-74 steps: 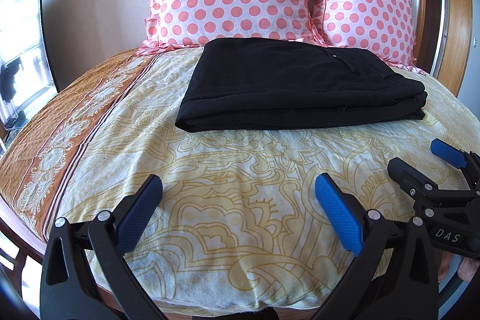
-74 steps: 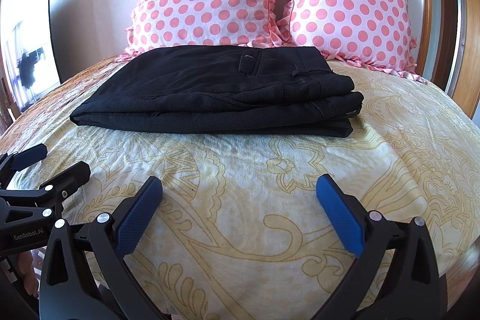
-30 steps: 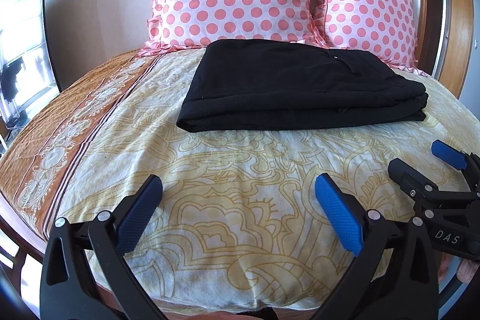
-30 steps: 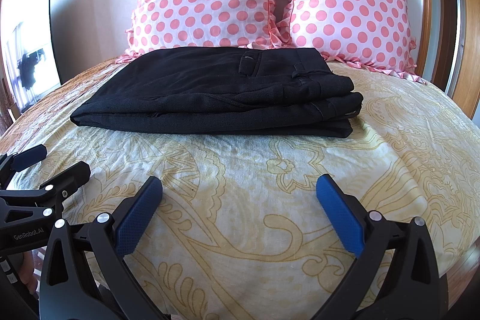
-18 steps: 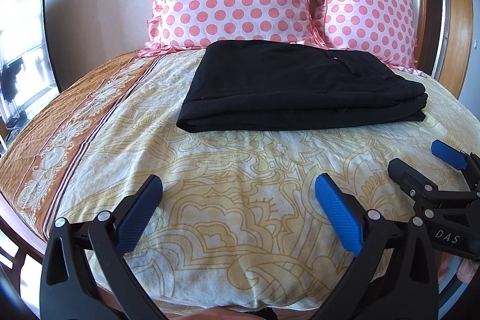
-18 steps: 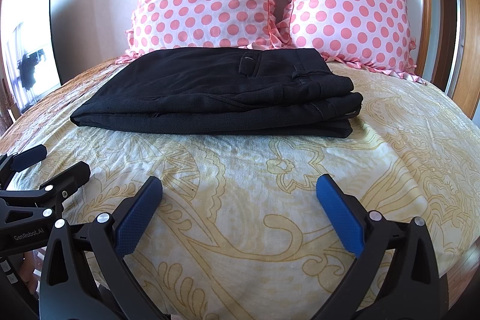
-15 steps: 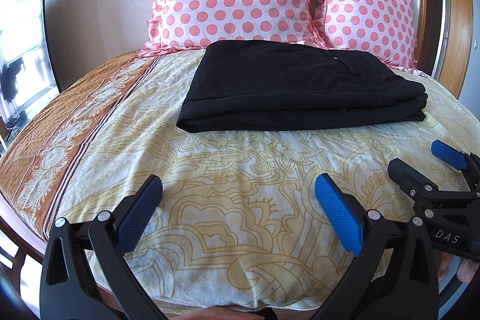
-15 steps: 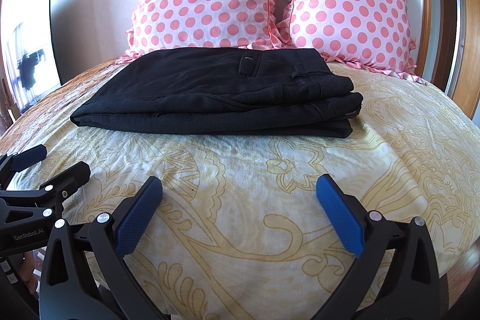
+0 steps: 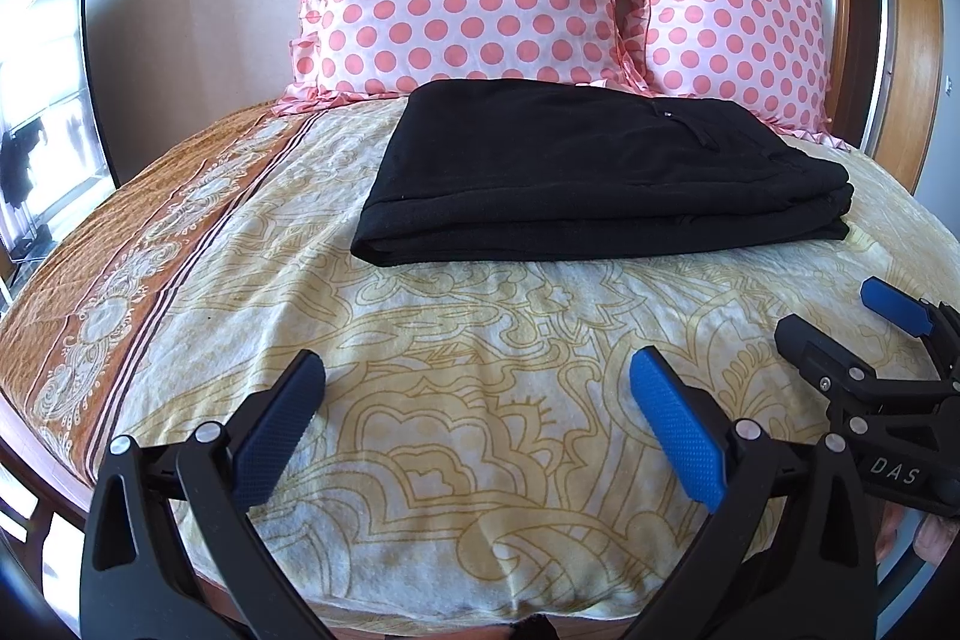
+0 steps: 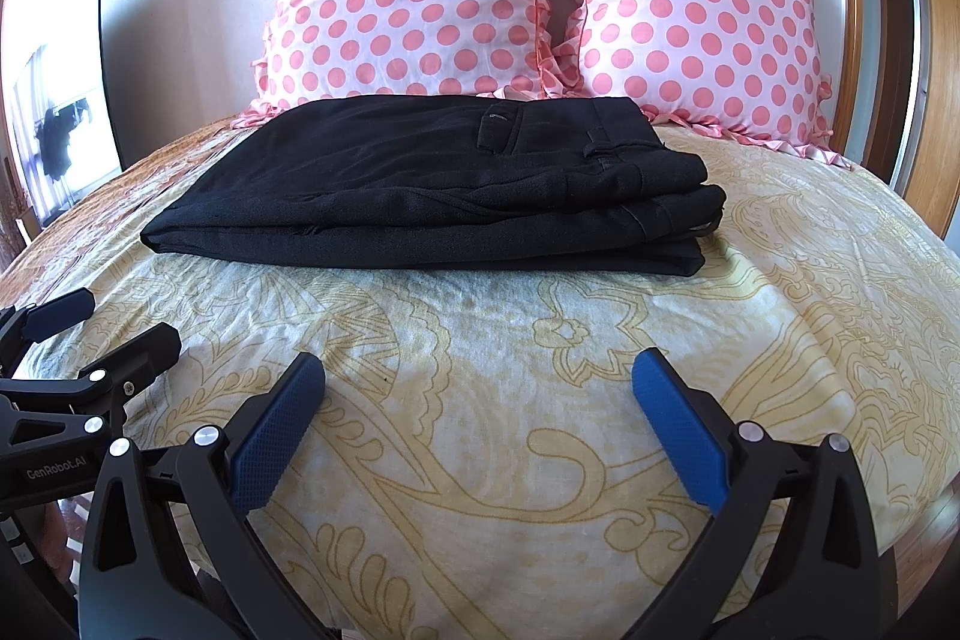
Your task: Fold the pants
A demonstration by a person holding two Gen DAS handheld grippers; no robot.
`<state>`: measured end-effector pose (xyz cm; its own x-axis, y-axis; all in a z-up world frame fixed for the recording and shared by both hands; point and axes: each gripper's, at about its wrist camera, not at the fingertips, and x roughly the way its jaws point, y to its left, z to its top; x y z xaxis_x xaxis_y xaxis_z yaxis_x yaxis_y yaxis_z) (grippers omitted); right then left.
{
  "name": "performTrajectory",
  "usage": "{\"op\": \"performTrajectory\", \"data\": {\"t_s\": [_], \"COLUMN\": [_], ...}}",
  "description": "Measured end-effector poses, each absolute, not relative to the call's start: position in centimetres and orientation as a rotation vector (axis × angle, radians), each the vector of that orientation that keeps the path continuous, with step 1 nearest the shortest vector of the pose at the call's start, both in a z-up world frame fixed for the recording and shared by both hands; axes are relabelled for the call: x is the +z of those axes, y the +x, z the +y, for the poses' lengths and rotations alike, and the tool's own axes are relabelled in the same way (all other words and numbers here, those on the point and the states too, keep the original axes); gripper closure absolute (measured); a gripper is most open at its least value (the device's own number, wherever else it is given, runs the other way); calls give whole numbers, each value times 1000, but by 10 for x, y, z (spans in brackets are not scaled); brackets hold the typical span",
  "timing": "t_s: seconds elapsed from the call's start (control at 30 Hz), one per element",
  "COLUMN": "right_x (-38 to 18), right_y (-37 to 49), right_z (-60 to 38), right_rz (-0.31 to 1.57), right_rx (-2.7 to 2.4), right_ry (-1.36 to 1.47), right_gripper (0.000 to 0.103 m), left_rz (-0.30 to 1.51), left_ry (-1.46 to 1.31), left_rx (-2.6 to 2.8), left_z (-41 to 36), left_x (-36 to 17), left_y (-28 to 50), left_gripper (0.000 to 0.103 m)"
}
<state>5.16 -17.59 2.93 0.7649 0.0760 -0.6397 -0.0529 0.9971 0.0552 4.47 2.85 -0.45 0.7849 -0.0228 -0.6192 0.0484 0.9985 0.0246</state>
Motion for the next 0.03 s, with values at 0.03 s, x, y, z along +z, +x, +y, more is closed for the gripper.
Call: {"op": "performTrajectory", "data": {"t_s": [0.03], "right_x": [29], "right_y": [52], "right_z": [-176], "right_rz": [697], "right_rx": [70], "right_ry": [35], "right_gripper": [1], "left_rz": [664], "left_ry": [39], "left_rx": [-38], "left_z": [29], "left_x": [-4], "left_y": [44], "left_gripper": [2]}}
